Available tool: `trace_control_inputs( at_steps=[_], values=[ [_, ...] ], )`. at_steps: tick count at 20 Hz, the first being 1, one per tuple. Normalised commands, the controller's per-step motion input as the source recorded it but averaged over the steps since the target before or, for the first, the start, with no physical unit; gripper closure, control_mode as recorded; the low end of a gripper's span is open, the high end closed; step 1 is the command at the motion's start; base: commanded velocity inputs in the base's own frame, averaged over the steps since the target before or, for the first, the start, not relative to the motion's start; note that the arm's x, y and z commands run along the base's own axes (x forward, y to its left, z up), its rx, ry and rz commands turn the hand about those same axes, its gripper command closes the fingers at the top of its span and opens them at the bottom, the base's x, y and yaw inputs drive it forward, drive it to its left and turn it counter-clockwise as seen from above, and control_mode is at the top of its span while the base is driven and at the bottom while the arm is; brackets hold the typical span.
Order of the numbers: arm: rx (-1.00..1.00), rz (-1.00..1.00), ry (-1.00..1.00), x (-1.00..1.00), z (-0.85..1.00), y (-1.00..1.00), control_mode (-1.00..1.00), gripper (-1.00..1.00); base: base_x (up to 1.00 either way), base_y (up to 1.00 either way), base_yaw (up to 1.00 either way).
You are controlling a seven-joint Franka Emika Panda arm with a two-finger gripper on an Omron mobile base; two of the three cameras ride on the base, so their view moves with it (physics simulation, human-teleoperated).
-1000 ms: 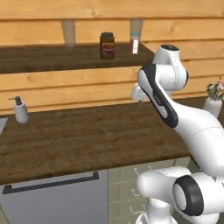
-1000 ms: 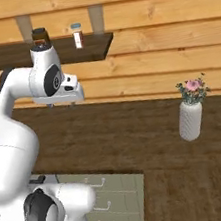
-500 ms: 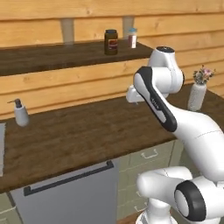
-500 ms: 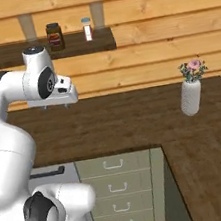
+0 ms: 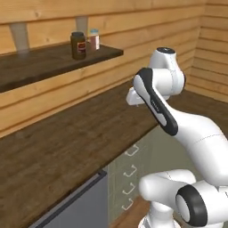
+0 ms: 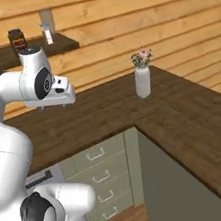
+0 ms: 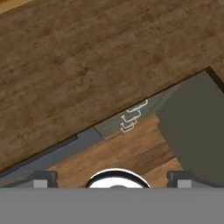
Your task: Take a straw from the drawer in front and place it inside the glass cup on the dining counter.
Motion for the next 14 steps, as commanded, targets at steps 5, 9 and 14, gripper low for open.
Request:
trace_control_inputs(
  at_steps=[5,9,14],
  values=[
    [0.0,0.0,0.0,0.0,0.0,0.0,1.0,-1.0,0.0,0.74,-0.62],
    [0.0,0.0,0.0,0.0,0.0,0.0,1.0,-1.0,-0.08,0.82,-0.57],
    [0.0,0.0,0.0,0.0,0.0,0.0,1.0,-1.0,-0.17,0.72,-0.54]
  ],
)
